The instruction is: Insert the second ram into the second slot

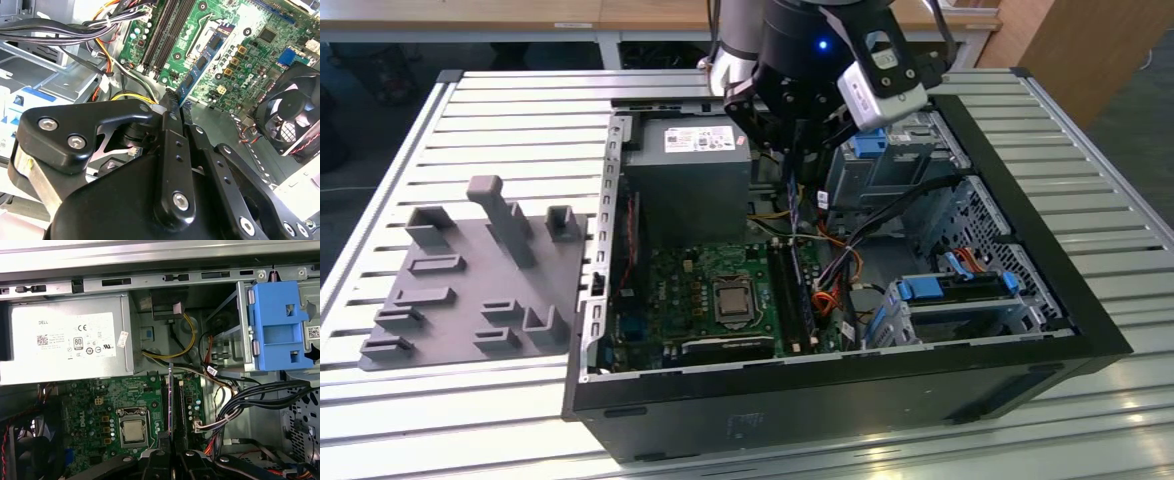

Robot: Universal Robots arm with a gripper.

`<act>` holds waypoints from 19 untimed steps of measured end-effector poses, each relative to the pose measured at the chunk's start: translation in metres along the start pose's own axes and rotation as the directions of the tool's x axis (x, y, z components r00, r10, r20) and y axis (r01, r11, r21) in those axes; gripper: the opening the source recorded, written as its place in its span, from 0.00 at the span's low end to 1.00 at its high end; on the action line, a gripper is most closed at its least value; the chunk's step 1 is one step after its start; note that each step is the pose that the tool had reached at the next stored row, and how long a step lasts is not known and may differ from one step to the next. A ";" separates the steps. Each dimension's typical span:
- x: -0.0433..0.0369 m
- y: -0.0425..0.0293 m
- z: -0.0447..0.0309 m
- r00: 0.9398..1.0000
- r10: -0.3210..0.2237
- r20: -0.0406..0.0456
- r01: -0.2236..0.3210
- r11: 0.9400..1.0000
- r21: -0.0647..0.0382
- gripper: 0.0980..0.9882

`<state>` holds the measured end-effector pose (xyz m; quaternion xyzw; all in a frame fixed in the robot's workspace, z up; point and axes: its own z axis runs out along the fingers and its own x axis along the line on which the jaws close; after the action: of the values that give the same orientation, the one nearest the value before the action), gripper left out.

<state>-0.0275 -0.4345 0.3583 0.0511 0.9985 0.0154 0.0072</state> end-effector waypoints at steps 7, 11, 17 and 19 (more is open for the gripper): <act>0.0000 -0.0001 0.0019 1.000 0.000 0.000 0.000 1.000 0.000 0.05; 0.0001 -0.0003 0.0038 1.000 0.000 0.000 0.000 1.000 0.000 0.05; -0.0001 -0.0021 0.0071 1.000 0.000 0.000 0.000 1.000 0.000 0.05; -0.0001 -0.0025 0.0081 1.000 0.000 0.000 0.000 1.000 0.000 0.05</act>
<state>-0.0275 -0.4367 0.3501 0.0511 0.9985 0.0154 0.0072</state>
